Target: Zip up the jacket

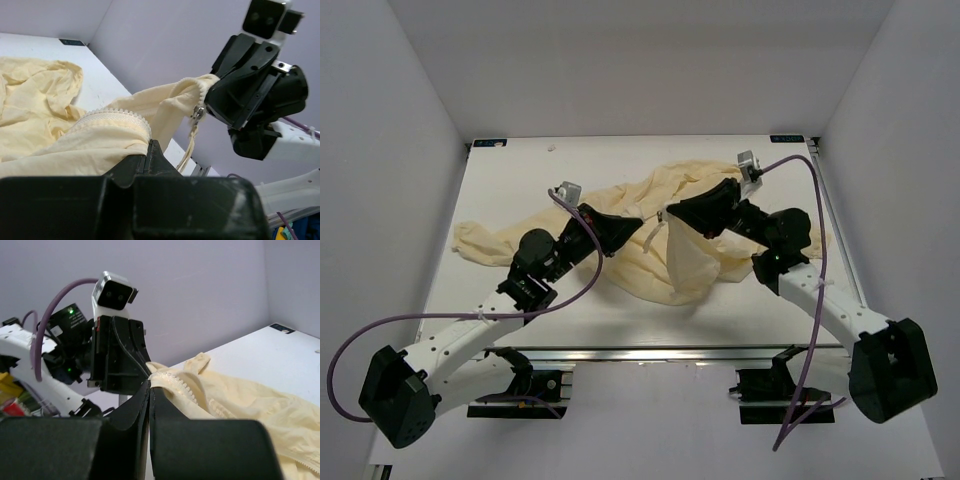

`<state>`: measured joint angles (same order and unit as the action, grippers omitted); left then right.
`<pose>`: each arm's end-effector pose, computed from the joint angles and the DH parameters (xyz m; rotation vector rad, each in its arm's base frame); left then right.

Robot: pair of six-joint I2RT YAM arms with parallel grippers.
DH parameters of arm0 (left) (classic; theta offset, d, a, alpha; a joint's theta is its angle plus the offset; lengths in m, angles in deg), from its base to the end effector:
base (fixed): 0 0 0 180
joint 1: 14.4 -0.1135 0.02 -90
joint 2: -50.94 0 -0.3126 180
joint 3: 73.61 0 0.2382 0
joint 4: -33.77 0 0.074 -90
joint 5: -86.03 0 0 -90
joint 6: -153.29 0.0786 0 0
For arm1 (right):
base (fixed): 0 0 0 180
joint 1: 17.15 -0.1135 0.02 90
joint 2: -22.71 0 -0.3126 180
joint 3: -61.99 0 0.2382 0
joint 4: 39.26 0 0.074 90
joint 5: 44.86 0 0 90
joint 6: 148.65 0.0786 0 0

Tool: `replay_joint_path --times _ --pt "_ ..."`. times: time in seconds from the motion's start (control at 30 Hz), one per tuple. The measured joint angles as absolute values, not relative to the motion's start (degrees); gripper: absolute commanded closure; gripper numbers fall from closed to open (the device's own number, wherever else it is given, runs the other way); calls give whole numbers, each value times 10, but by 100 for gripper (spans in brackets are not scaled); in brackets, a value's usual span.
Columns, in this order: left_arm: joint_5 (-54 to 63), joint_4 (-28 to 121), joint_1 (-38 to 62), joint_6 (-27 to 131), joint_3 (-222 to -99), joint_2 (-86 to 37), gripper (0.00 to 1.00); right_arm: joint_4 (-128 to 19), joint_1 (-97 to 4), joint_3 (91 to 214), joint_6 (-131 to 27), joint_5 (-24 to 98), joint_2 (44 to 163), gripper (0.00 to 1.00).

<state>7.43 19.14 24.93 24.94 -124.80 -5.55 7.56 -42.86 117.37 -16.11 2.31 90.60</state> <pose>0.1709 -0.1601 0.3766 0.1922 1.5226 -1.2443 0.1963 0.1538 0.4257 -0.5963 1.1132 1.4061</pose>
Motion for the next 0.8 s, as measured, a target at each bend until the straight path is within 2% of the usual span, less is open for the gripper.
replay_joint_path --times 0.3,0.5,0.8 --pt "74 177 249 240 -1231 -36 100 12 -508 1151 -223 157 891 100" --pt "52 187 249 253 -1231 11 100 -2 -520 1151 -232 227 891 100" --pt "45 206 249 282 -1231 26 100 19 -519 1149 -214 175 892 100"
